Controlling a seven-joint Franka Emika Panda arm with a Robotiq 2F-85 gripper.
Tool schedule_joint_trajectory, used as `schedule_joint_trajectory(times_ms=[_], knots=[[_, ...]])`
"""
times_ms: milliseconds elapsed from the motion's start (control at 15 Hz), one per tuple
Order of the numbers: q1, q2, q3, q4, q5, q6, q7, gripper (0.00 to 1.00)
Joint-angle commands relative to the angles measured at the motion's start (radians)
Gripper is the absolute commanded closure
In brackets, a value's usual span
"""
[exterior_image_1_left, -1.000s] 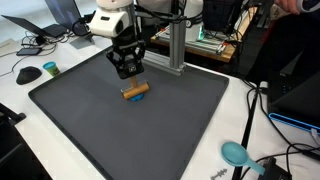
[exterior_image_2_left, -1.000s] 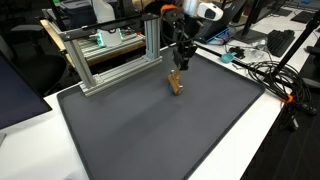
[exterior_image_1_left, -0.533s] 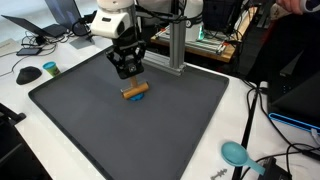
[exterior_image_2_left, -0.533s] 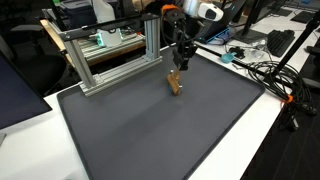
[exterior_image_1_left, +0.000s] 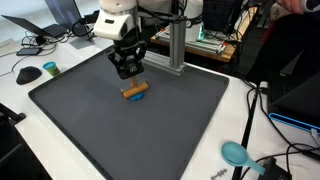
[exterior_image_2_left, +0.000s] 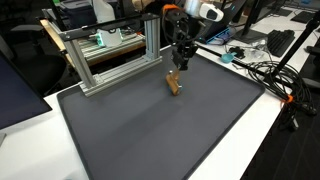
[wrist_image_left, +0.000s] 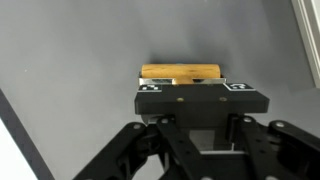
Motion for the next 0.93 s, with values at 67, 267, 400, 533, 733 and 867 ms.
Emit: schedule_joint_trajectory(times_ms=[67,267,400,533,733,867], knots=[[0.001,0.066,-0.015,0.001,-0.051,-0.016,0.012,0.78],[-0.009,0.059,0.002,0.001,-0.019,-0.015,-0.021,0.78],[-0.012,0.054,0.01,0.003,-0.004,-0.009,-0.033,0.78],[-0.016,0.047,0.024,0.001,0.024,0.008,-0.054,0.78],[-0.016,0.05,0.031,0.002,0.033,0.018,-0.065,0.78],[-0.02,0.051,0.034,0.003,0.043,0.023,-0.072,0.78]])
